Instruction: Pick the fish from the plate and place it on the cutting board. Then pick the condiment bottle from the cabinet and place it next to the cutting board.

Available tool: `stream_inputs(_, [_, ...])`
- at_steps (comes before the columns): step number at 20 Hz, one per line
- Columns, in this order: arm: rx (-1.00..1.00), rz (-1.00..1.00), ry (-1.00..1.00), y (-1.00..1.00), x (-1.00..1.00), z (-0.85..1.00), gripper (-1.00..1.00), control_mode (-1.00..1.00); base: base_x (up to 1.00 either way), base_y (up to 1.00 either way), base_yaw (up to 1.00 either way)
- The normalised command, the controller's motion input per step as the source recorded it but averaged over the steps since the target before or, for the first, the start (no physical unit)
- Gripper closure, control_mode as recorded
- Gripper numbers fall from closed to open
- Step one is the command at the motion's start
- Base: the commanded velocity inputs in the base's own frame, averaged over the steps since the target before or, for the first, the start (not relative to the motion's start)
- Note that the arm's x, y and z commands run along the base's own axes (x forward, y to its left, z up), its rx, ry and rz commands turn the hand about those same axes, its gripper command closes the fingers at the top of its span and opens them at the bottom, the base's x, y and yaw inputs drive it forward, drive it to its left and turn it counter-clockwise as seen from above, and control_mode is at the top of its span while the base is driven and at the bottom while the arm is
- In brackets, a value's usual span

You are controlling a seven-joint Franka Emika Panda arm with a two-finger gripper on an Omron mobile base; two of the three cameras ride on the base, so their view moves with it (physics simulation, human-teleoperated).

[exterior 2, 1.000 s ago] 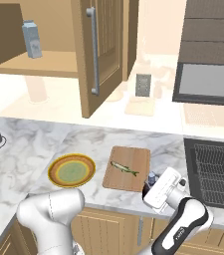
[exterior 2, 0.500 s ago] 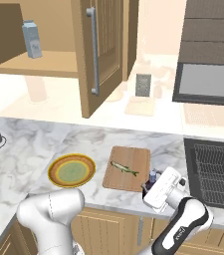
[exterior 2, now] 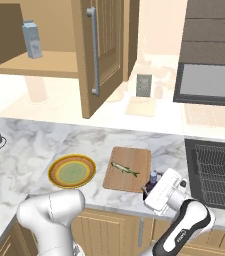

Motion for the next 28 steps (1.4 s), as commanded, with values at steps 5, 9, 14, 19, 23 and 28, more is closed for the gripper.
stream_inputs(5, [0.00,0.01,0.00,-0.11,-0.18,0.07,-1.00,-1.00,0.00,0.00,0.00])
stream_inputs(9, [0.00,0.00,-0.01,-0.16,-0.15,0.25,-1.00,-1.00,0.00,0.00,0.00])
stream_inputs(14, [0.00,0.00,0.00,-0.08,-0.02,0.45,-1.00,-1.00,0.00,0.00,0.00])
stream_inputs(19, [0.00,0.00,0.00,0.03,0.02,0.50,-1.00,-1.00,0.00,0.00,0.00])
stream_inputs(23, [-0.05,0.00,0.00,0.10,-0.04,0.58,-1.00,-1.00,0.00,0.00,0.00])
stream_inputs(28, [-0.26,-0.02,0.00,0.00,-0.34,0.54,-1.00,-1.00,0.00,0.00,0.00])
